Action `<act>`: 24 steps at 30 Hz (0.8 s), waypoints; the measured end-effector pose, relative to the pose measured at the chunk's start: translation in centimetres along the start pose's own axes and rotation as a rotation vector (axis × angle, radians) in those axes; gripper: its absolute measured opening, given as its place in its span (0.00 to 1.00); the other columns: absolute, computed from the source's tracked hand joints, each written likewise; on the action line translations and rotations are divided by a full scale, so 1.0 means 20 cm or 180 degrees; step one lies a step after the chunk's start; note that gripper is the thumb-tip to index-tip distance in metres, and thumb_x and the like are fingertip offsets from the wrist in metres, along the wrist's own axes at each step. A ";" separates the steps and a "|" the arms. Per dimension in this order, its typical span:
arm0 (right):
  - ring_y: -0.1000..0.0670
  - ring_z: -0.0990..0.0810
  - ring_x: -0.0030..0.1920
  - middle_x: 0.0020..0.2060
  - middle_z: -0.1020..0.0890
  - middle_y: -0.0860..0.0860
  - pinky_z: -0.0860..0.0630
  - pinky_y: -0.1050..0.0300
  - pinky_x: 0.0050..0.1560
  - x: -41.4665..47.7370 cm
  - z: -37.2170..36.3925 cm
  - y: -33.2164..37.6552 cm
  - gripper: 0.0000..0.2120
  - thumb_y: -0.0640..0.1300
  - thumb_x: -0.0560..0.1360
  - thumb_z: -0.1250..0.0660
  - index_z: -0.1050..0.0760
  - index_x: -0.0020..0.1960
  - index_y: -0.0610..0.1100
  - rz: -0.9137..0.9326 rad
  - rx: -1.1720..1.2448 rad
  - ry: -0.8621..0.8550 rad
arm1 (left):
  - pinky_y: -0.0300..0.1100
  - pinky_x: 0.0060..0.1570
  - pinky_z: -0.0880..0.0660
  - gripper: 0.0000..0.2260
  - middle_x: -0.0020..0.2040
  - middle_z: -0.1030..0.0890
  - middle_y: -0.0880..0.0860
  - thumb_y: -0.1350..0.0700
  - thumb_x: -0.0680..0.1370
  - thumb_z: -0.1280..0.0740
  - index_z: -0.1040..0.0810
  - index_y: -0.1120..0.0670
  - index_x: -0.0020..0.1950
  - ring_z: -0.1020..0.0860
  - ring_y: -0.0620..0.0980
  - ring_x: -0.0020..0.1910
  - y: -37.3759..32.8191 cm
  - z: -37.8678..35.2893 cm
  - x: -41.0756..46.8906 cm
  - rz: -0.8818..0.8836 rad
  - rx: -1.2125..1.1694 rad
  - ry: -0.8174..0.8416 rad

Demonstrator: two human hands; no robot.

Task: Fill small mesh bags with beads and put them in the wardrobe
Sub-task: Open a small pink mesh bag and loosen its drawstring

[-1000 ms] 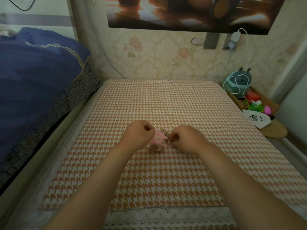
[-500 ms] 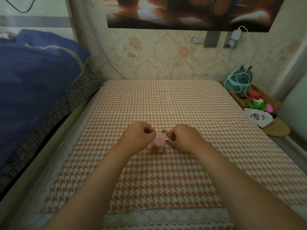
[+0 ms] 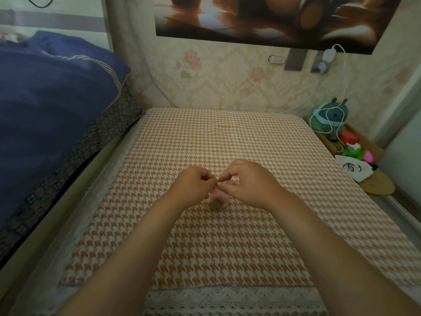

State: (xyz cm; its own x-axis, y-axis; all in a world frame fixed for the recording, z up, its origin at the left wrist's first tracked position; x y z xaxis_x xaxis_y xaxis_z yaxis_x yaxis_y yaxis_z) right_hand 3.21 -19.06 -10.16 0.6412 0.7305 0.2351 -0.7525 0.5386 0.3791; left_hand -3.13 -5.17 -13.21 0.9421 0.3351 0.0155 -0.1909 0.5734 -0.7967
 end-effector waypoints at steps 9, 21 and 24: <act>0.62 0.23 0.48 0.54 0.19 0.61 0.23 0.57 0.51 0.02 -0.02 -0.14 0.08 0.49 0.78 0.32 0.18 0.55 0.57 -0.0353 0.0188 -0.0127 | 0.43 0.35 0.22 0.08 0.38 0.18 0.46 0.57 0.76 0.31 0.23 0.43 0.44 0.19 0.45 0.35 0.00 0.01 0.02 -0.0246 0.0192 -0.0181; 0.46 0.20 0.46 0.44 0.26 0.55 0.34 0.56 0.36 0.08 -0.23 -0.25 0.07 0.45 0.78 0.34 0.17 0.49 0.51 -0.0170 -0.0921 0.0322 | 0.29 0.36 0.29 0.09 0.43 0.18 0.38 0.56 0.76 0.32 0.16 0.42 0.42 0.22 0.35 0.39 -0.02 0.00 0.03 -0.0396 0.0555 -0.0052; 0.46 0.20 0.44 0.47 0.22 0.52 0.25 0.52 0.37 0.09 -0.23 -0.25 0.08 0.46 0.78 0.35 0.16 0.47 0.51 -0.0119 -0.1054 0.0344 | 0.28 0.37 0.30 0.05 0.45 0.18 0.39 0.53 0.75 0.29 0.16 0.43 0.46 0.22 0.34 0.41 0.00 -0.01 0.03 -0.0345 0.0565 -0.0014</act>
State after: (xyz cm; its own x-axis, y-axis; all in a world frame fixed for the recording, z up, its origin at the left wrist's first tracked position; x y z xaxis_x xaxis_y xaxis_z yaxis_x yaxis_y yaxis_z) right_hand 7.37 -18.57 -15.80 0.6629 0.7384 0.1238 -0.7481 0.6598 0.0705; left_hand -2.45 -5.17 -13.30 0.9586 0.2672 0.0984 -0.1343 0.7290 -0.6712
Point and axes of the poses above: each hand's wrist, its own x-axis towards the middle knuckle, its own z-axis out of the back of the hand, y = z × x, the point moved 6 cm from there along x, towards the middle knuckle
